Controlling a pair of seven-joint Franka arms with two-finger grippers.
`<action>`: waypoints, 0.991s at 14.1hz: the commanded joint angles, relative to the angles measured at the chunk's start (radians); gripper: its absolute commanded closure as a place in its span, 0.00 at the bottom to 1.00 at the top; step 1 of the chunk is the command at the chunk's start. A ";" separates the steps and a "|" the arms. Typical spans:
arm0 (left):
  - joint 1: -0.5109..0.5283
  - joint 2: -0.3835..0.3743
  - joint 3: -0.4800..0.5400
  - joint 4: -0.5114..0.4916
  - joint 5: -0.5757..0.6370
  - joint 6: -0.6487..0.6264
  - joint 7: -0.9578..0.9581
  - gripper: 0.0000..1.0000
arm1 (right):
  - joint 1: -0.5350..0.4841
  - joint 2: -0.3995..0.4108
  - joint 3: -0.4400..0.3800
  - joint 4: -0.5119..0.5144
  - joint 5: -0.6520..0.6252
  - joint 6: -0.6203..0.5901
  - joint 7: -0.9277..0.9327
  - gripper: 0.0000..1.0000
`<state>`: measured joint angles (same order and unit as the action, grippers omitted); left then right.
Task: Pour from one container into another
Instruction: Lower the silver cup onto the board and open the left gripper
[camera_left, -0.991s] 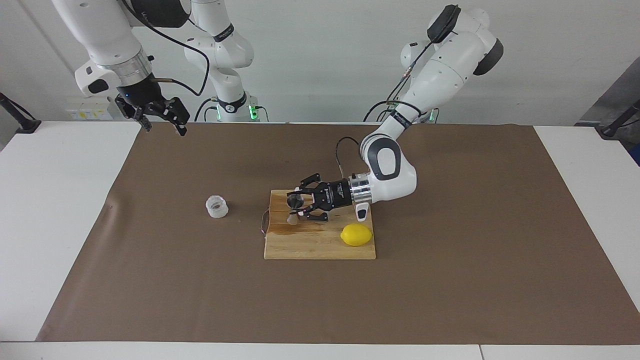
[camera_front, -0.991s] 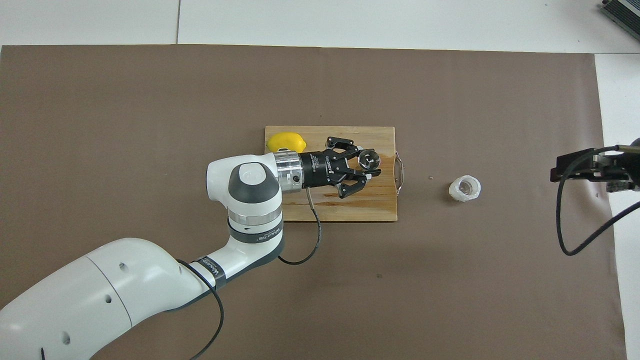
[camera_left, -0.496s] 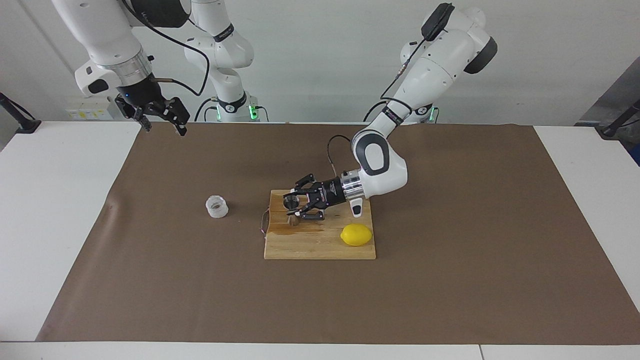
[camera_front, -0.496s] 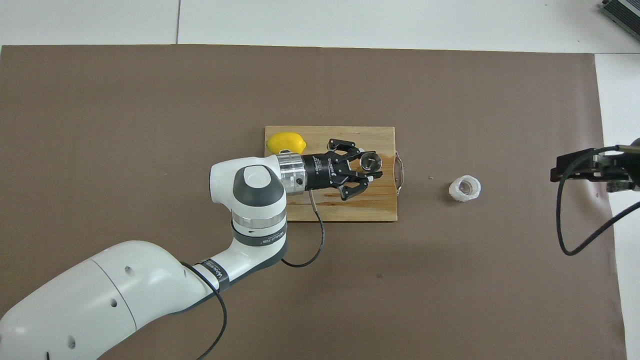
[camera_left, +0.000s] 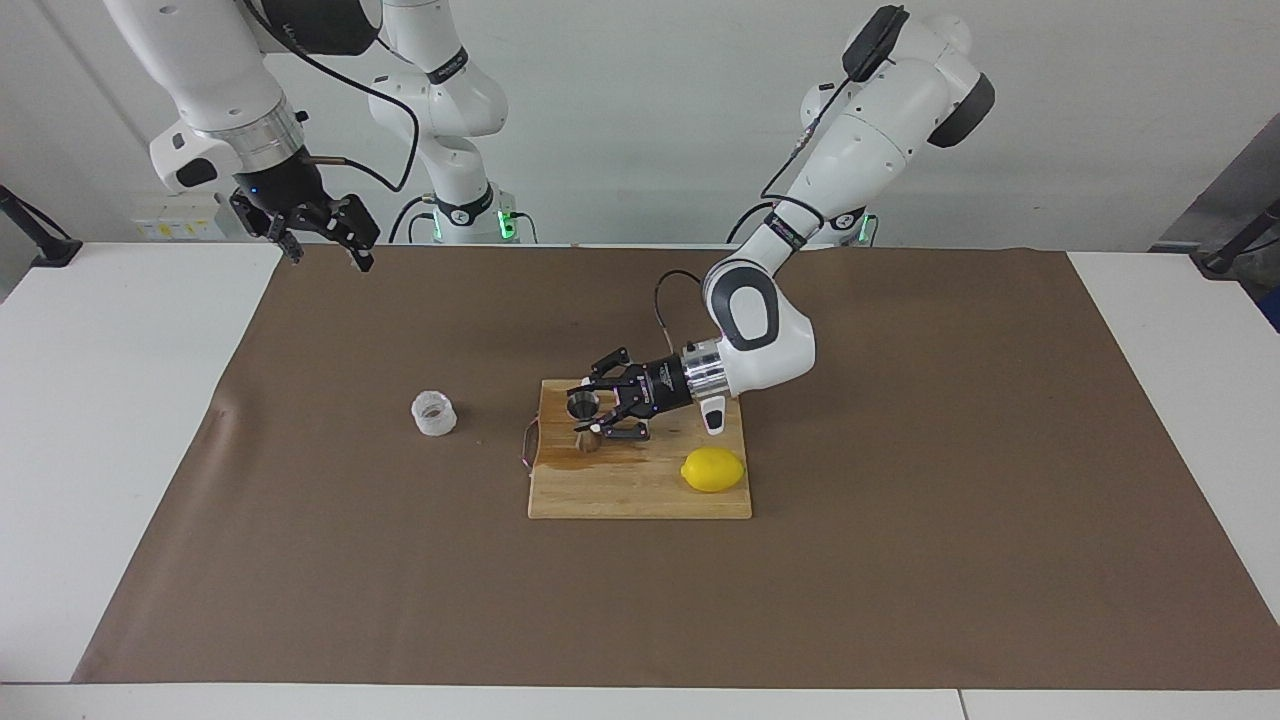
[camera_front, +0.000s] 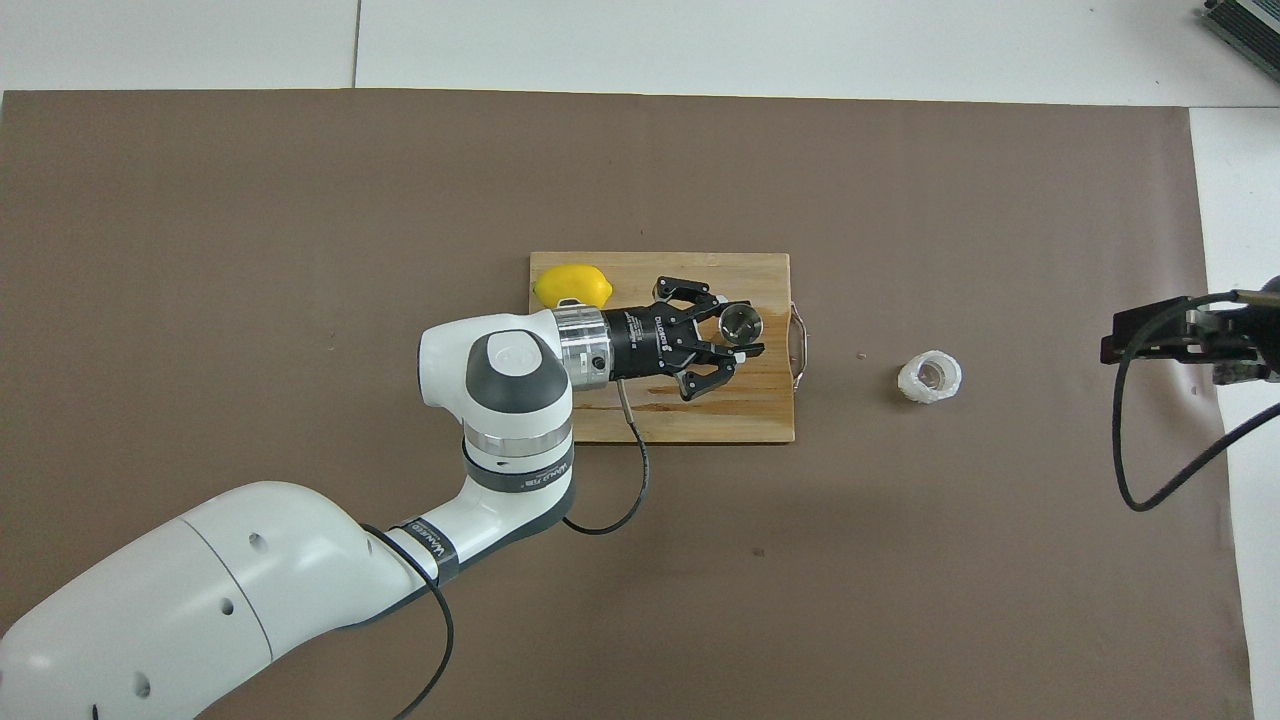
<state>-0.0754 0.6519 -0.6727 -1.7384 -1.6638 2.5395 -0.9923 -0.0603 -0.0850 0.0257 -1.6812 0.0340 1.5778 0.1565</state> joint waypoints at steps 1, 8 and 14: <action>-0.015 -0.041 0.025 -0.033 -0.031 0.019 0.018 0.00 | -0.015 -0.013 0.005 -0.006 0.027 0.001 -0.028 0.00; -0.017 -0.041 0.025 -0.032 -0.030 0.013 0.023 0.00 | -0.015 -0.013 0.005 -0.006 0.027 0.001 -0.028 0.00; -0.001 -0.075 0.024 -0.026 -0.027 -0.050 0.015 0.00 | -0.015 -0.013 0.005 -0.006 0.027 0.001 -0.028 0.00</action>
<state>-0.0734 0.6271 -0.6668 -1.7367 -1.6639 2.5271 -0.9783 -0.0603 -0.0850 0.0257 -1.6812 0.0340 1.5778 0.1565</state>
